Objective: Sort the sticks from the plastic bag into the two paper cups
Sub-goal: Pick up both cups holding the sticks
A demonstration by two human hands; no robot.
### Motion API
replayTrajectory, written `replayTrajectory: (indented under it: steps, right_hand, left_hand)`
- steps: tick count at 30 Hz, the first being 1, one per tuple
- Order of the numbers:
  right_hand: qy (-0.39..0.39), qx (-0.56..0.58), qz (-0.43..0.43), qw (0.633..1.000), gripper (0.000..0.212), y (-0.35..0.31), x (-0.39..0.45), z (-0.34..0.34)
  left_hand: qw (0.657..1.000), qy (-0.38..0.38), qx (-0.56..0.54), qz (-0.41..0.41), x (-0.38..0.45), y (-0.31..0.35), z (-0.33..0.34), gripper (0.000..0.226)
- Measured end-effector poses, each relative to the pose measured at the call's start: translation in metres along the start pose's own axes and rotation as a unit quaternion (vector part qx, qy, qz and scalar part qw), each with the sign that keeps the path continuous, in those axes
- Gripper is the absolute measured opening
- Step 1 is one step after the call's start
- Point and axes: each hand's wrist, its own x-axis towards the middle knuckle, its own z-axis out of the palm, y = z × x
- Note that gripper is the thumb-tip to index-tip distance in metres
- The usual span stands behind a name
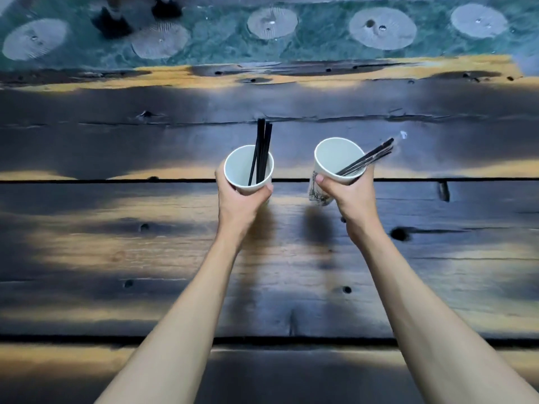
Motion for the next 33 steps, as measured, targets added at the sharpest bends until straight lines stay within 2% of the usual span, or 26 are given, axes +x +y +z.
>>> replayTrajectory:
  steps: [6, 15, 27, 31, 33]
  right_hand:
    - [-0.007, 0.011, -0.001, 1.000, 0.084, 0.013, 0.058, 0.024]
    - [-0.016, -0.033, -0.009, 0.999, 0.083, 0.034, 0.098, 0.048]
    - [-0.008, -0.053, 0.000, 0.999, 0.082, 0.049, 0.101, 0.047]
    - [-0.032, -0.047, 0.024, 0.998, 0.085, 0.051, 0.092, 0.041]
    - [-0.037, -0.058, 0.033, 0.997, 0.097, 0.048, 0.083, 0.037]
  left_hand:
    - [0.999, -0.011, 0.008, 0.031, 0.065, -0.011, 0.017, 0.082]
    - [0.999, -0.010, 0.039, 0.022, 0.119, -0.033, 0.020, 0.087]
    - [0.999, -0.025, 0.035, 0.016, 0.123, -0.047, 0.021, 0.087]
    - [0.999, -0.032, 0.039, -0.008, 0.117, -0.049, 0.019, 0.098]
    - [0.998, -0.020, 0.052, -0.020, 0.110, -0.046, 0.016, 0.107]
